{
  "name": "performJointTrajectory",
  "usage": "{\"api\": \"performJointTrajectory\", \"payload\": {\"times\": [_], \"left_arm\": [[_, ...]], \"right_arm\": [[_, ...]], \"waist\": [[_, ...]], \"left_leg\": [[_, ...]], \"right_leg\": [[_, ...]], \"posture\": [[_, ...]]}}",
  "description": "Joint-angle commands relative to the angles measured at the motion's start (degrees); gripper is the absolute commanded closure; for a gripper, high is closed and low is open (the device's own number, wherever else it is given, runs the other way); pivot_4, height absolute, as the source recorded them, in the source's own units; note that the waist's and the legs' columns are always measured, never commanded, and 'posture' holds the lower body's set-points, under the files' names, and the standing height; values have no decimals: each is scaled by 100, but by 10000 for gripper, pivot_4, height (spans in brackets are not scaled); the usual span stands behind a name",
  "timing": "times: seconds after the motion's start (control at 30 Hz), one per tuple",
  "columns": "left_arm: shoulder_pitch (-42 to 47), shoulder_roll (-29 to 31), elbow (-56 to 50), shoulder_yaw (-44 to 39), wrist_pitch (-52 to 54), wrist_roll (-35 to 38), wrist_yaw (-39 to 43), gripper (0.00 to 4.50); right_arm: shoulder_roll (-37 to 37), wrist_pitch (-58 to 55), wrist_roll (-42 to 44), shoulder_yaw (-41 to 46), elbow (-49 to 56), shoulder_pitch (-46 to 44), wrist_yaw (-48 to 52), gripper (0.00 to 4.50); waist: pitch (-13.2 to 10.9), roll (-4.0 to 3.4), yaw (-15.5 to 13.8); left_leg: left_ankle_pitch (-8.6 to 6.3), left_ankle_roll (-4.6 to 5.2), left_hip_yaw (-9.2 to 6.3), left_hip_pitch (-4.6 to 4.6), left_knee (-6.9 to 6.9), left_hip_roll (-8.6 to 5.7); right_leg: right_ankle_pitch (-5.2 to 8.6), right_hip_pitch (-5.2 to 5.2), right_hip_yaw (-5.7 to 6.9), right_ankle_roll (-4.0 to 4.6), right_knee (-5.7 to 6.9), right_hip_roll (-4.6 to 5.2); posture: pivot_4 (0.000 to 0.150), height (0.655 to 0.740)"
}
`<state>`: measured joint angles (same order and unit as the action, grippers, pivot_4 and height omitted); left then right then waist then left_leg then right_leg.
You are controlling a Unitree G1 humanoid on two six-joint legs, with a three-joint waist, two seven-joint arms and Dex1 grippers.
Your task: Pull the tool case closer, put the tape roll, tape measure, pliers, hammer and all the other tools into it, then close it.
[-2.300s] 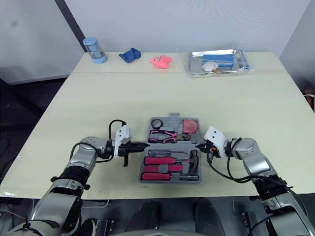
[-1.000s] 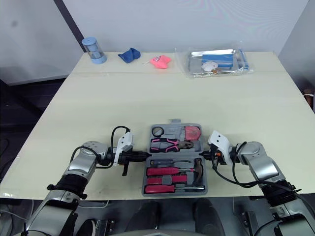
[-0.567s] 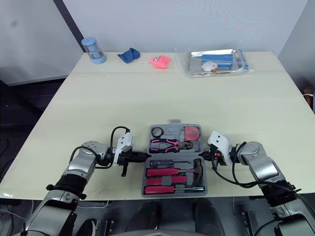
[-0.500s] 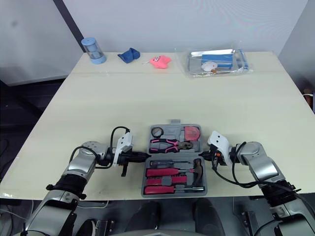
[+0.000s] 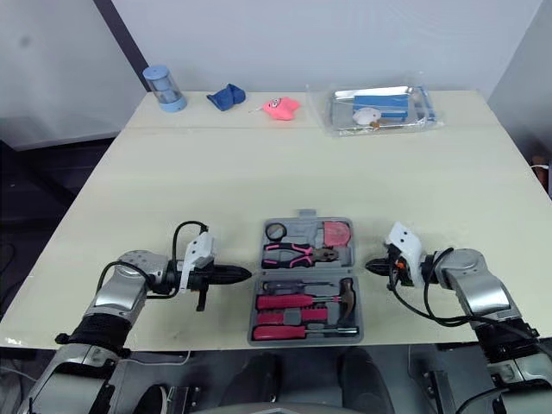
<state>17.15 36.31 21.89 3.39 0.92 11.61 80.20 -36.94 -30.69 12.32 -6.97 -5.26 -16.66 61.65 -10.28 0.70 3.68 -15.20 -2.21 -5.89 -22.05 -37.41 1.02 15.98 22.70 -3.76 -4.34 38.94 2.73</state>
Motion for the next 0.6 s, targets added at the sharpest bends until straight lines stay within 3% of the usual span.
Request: {"api": "performJointTrajectory", "payload": {"times": [0.03,0.23,0.3,0.33,0.37,0.43,0.6], "left_arm": [[-230,147,-981,-243,301,578,119,44791],[-835,392,-2613,110,951,892,154,45000],[-985,378,-2955,230,1164,937,20,45000],[-1053,311,-3052,365,1186,853,-96,45000],[-1089,259,-3101,461,1194,791,-178,45000],[-1215,106,-3131,739,1193,557,-394,45000],[-1439,-44,-3046,1163,1193,192,-826,45000]], "right_arm": [[33,-547,507,490,-116,-231,-40,42576],[438,-1758,1300,997,-875,-958,-175,22538],[507,-2010,1369,985,-1306,-1263,-171,12465],[560,-2069,1329,896,-1620,-1478,-156,10502],[591,-2092,1296,829,-1830,-1618,-142,5166],[696,-1945,1123,633,-2287,-1909,-87,1200],[1011,-1654,873,340,-3345,-2682,216,1200]], "waist": [[-1,-1,-12],[-2,-6,18],[-3,-9,8],[-3,-9,-1],[-3,-9,-8],[-4,-11,19],[-4,-12,43]], "left_leg": [[0,0,1,0,0,0],[0,0,2,3,1,2],[0,0,4,2,3,2],[0,0,4,0,3,2],[0,1,3,0,3,2],[0,1,7,1,2,2],[0,1,13,6,5,1]], "right_leg": [[0,0,0,0,0,2],[0,0,-1,0,4,1],[0,0,-2,0,-1,0],[0,0,-2,0,-2,1],[0,0,-2,0,-1,1],[0,0,-4,0,-2,1],[-1,1,-12,-1,1,1]], "posture": [[1500,7400],[1500,7400],[1500,7400],[1500,7400],[1500,7400],[1500,7400],[1500,7400]]}}
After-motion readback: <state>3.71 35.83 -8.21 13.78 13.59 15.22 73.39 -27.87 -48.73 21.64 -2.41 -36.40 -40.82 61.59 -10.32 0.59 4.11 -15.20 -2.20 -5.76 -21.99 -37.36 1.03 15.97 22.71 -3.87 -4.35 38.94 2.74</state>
